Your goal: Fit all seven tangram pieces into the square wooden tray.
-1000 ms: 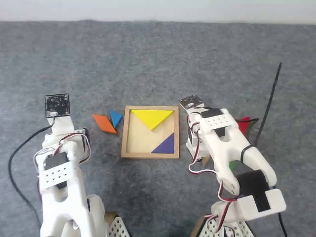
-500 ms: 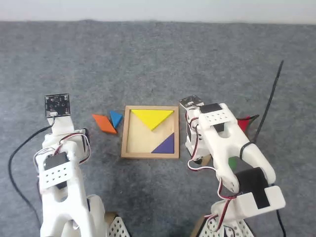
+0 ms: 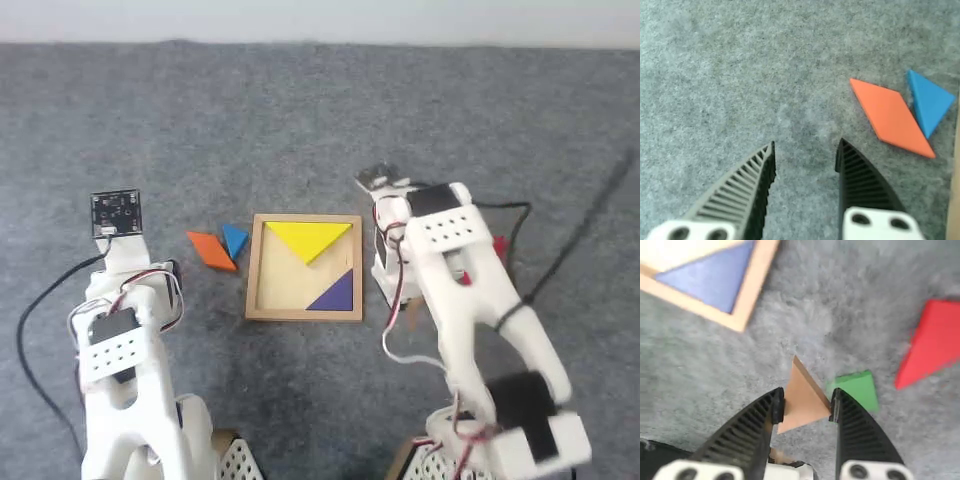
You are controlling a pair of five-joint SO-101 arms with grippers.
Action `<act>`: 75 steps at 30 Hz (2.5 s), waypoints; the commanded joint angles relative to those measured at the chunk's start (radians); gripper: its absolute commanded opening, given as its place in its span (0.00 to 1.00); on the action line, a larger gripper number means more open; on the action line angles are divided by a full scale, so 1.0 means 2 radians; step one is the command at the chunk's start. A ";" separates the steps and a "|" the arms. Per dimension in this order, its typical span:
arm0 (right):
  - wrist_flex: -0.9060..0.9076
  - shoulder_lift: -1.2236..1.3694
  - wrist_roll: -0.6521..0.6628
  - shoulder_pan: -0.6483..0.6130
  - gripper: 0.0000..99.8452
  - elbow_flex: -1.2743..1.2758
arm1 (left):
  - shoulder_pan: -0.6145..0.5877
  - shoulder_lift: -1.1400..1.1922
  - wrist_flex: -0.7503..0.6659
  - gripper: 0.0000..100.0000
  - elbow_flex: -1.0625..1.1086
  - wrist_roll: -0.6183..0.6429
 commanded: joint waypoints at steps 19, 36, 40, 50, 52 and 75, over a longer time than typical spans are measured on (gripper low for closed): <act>-0.025 0.102 0.225 -0.194 0.12 -0.205 | -0.004 -0.016 -0.012 0.18 -0.007 -0.006; -0.059 0.251 0.268 -0.247 0.12 -0.307 | -0.004 -0.016 -0.013 0.18 -0.007 -0.007; -0.060 0.268 0.267 -0.257 0.12 -0.307 | -0.005 -0.016 -0.013 0.18 -0.007 -0.007; -0.058 0.269 0.249 -0.267 0.43 -0.308 | -0.005 -0.016 -0.013 0.18 -0.007 -0.007; -0.055 0.269 0.249 -0.267 0.44 -0.311 | -0.005 -0.016 -0.013 0.18 -0.007 -0.007; -0.071 0.344 0.032 -0.176 0.07 -0.313 | -0.005 -0.016 -0.013 0.18 -0.007 -0.007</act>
